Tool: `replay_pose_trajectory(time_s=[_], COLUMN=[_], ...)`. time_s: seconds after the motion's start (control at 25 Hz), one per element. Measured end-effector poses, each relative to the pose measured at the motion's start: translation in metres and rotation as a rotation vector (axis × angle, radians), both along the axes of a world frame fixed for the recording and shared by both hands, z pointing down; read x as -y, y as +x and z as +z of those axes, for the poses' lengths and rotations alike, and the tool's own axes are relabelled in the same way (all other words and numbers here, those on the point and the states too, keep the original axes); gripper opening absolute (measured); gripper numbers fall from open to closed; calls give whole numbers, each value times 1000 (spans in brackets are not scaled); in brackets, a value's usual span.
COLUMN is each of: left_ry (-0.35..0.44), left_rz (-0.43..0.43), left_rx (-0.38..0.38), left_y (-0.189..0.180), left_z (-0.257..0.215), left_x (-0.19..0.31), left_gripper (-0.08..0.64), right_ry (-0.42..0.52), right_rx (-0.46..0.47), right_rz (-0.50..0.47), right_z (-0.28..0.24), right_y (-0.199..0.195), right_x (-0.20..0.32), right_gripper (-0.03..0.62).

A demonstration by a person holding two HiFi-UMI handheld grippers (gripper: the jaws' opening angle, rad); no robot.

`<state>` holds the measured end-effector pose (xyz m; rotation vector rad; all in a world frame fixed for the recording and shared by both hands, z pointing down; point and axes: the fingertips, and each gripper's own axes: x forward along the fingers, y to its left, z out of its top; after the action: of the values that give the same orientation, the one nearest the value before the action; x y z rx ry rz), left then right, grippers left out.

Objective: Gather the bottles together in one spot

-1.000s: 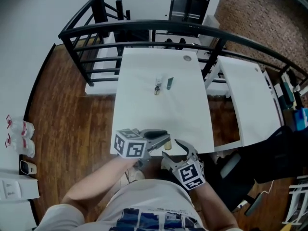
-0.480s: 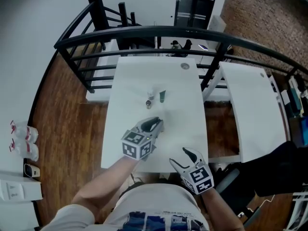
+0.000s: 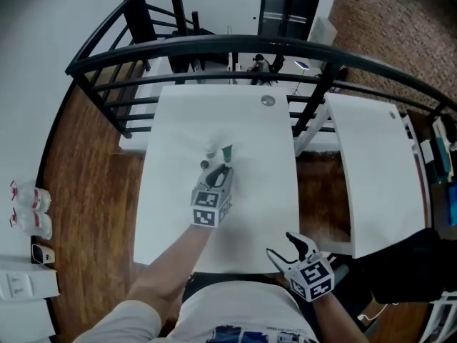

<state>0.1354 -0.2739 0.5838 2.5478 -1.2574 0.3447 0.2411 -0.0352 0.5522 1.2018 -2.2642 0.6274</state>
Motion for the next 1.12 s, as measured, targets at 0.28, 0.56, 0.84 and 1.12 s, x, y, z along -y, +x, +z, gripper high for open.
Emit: replay_pose_trajectory(time_s=[0.28, 0.56, 0.84, 1.12], left_ry=[17, 35, 42, 62], left_rz=[-60, -55, -21, -4], left_rx=[29, 61, 53, 58], left_y=[-1, 4, 6, -1], left_z=[36, 51, 52, 37], left_x=[31, 37, 36, 26], left_gripper=[75, 75, 80, 156], right_ry=[-44, -65, -69, -45], right_rx=[-5, 3, -7, -11], right_rz=[54, 63, 63, 67], right_z=[14, 22, 22, 19], right_y=[31, 36, 33, 21], right_x=[3, 10, 13, 20], right_gripper=[314, 314, 314, 313])
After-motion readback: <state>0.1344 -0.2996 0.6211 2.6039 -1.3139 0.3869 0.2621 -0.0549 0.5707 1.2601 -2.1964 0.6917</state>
